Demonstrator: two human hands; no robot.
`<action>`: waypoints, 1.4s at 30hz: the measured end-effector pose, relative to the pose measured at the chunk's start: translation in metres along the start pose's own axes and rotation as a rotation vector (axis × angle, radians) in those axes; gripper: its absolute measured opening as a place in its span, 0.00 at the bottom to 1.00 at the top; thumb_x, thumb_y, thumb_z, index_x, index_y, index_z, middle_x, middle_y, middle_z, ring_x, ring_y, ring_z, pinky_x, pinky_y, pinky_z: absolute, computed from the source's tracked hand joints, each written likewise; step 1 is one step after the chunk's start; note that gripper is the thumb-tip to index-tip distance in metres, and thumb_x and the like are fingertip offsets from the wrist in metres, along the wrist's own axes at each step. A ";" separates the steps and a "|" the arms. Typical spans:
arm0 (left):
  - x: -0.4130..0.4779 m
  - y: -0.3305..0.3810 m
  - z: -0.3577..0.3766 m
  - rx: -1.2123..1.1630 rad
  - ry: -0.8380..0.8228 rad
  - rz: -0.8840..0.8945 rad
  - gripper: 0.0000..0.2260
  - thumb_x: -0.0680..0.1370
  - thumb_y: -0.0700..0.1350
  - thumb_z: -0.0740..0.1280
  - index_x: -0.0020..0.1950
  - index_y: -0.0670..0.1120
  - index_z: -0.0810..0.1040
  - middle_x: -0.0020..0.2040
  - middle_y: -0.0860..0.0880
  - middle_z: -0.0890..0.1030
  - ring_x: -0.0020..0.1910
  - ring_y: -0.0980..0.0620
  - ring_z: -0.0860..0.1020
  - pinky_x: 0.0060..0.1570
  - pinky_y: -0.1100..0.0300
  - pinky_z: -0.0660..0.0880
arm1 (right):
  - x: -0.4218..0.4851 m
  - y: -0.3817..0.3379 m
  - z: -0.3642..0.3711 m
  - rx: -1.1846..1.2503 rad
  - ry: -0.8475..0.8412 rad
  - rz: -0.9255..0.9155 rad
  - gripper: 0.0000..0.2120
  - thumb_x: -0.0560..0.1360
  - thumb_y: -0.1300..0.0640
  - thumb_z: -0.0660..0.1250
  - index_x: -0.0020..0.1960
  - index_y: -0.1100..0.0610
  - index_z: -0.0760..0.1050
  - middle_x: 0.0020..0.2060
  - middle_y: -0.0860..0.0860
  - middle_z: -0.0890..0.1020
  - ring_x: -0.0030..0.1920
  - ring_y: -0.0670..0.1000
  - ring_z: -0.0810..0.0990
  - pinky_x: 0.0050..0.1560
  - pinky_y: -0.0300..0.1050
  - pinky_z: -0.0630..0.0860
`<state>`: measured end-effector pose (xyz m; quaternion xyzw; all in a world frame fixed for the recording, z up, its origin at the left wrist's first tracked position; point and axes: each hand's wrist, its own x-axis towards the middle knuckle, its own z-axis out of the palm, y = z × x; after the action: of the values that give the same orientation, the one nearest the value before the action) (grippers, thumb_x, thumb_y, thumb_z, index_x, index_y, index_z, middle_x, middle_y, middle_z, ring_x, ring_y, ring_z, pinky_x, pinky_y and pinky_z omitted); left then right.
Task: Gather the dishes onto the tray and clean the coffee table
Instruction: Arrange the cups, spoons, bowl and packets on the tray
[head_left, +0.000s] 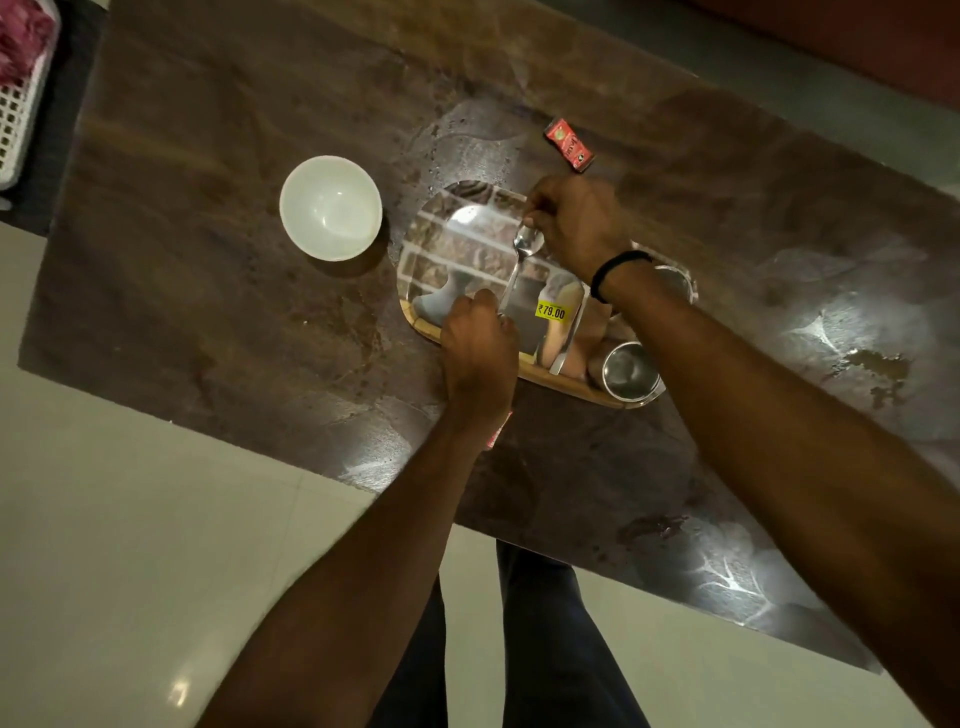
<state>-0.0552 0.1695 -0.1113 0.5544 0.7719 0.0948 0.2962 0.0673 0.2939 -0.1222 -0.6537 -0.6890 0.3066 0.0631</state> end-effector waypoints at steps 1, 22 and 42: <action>0.001 -0.001 0.001 -0.008 0.002 -0.005 0.06 0.76 0.40 0.66 0.51 0.41 0.79 0.48 0.41 0.81 0.45 0.43 0.80 0.43 0.48 0.78 | 0.000 0.000 0.003 -0.007 0.016 -0.015 0.06 0.74 0.60 0.68 0.48 0.58 0.83 0.44 0.54 0.86 0.47 0.54 0.83 0.45 0.45 0.73; -0.041 -0.027 -0.004 -0.154 -0.003 -0.049 0.09 0.79 0.53 0.67 0.52 0.49 0.80 0.46 0.51 0.81 0.46 0.52 0.79 0.47 0.52 0.78 | 0.040 0.033 -0.015 -0.134 0.136 0.209 0.19 0.77 0.49 0.68 0.62 0.59 0.77 0.60 0.61 0.77 0.62 0.60 0.73 0.59 0.47 0.66; 0.080 0.029 -0.025 0.457 -0.003 0.688 0.11 0.77 0.54 0.67 0.58 0.58 0.82 0.50 0.45 0.75 0.53 0.43 0.73 0.49 0.51 0.68 | -0.073 0.009 -0.012 -0.390 0.033 0.031 0.14 0.78 0.43 0.64 0.55 0.48 0.82 0.54 0.52 0.81 0.59 0.60 0.70 0.54 0.53 0.62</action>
<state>-0.0626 0.2575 -0.1053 0.8319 0.5422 0.0137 0.1172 0.0912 0.2288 -0.0938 -0.6691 -0.7240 0.1572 -0.0581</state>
